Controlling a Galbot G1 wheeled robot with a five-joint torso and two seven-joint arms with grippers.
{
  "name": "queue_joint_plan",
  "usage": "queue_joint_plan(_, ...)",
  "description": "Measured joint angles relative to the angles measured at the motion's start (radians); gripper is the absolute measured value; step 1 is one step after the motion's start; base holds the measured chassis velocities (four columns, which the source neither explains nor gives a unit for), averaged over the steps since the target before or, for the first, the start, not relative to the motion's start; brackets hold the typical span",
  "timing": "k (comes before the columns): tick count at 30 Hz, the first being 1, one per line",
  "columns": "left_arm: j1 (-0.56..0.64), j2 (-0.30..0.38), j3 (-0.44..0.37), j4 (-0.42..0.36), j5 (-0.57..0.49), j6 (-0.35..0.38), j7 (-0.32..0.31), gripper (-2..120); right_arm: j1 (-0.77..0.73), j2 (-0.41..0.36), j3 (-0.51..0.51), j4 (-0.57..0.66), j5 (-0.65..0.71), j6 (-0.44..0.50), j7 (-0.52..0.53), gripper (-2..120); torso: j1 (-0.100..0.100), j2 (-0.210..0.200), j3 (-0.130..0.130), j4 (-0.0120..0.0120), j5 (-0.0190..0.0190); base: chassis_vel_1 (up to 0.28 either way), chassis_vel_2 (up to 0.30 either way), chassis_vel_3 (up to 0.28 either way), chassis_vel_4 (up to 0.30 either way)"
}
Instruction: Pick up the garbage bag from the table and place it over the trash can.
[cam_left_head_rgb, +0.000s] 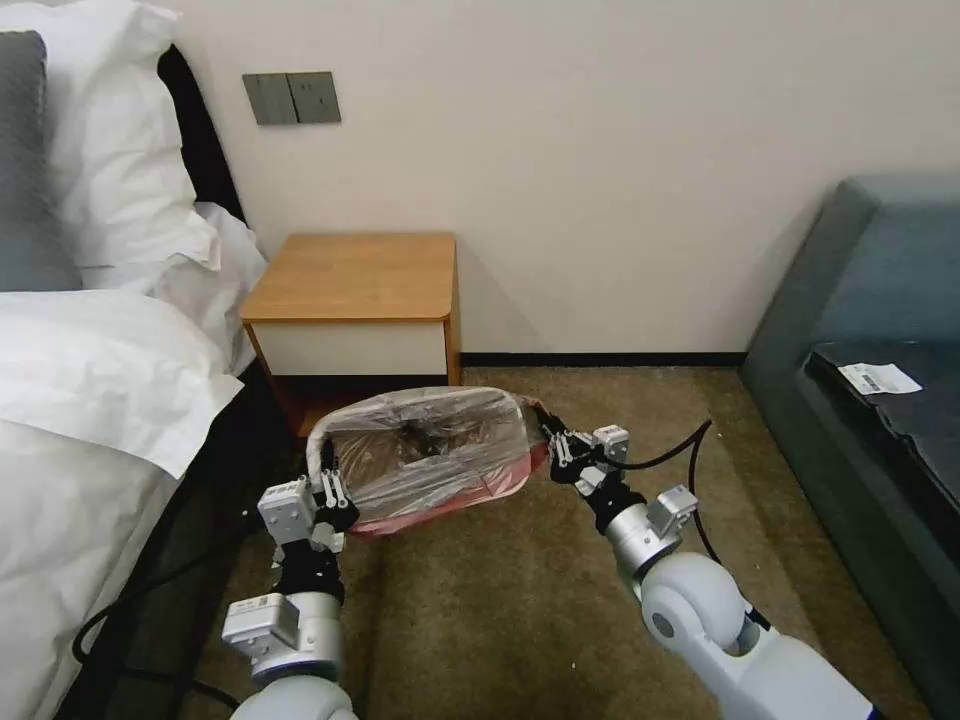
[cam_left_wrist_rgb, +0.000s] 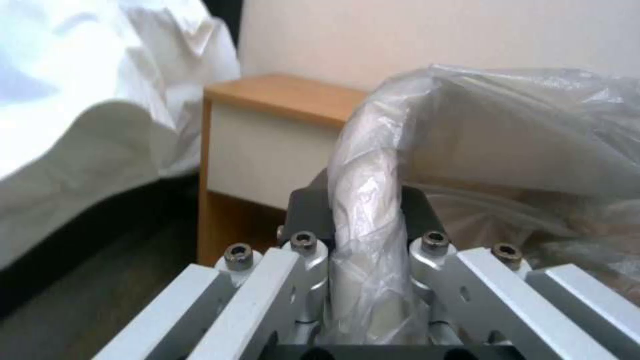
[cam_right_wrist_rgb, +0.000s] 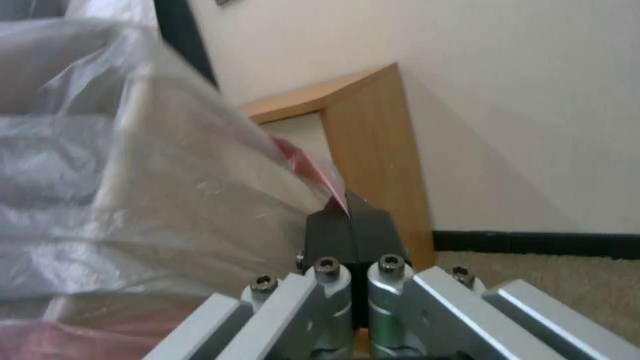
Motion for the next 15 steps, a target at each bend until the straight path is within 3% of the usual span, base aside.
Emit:
queue_joint_plan(7, -0.025, -0.036, 0.008, -0.006, -0.071, 0.046, -0.036, 11, -0.025, 0.014, -0.011, 0.013, -0.020, 0.003, -0.007, 0, 0.000, 0.000, 0.000, 0.0000, 0.0000, 0.000, 0.000, 0.000, 0.000)
queue_joint_plan(15, -0.049, -0.061, 0.009, -0.033, -0.232, 0.103, -0.094, 11, -0.056, 0.029, -0.023, 0.005, -0.069, 0.020, -0.023, 0, 0.000, 0.000, 0.000, 0.0000, 0.0000, 0.000, 0.000, 0.000, 0.000)
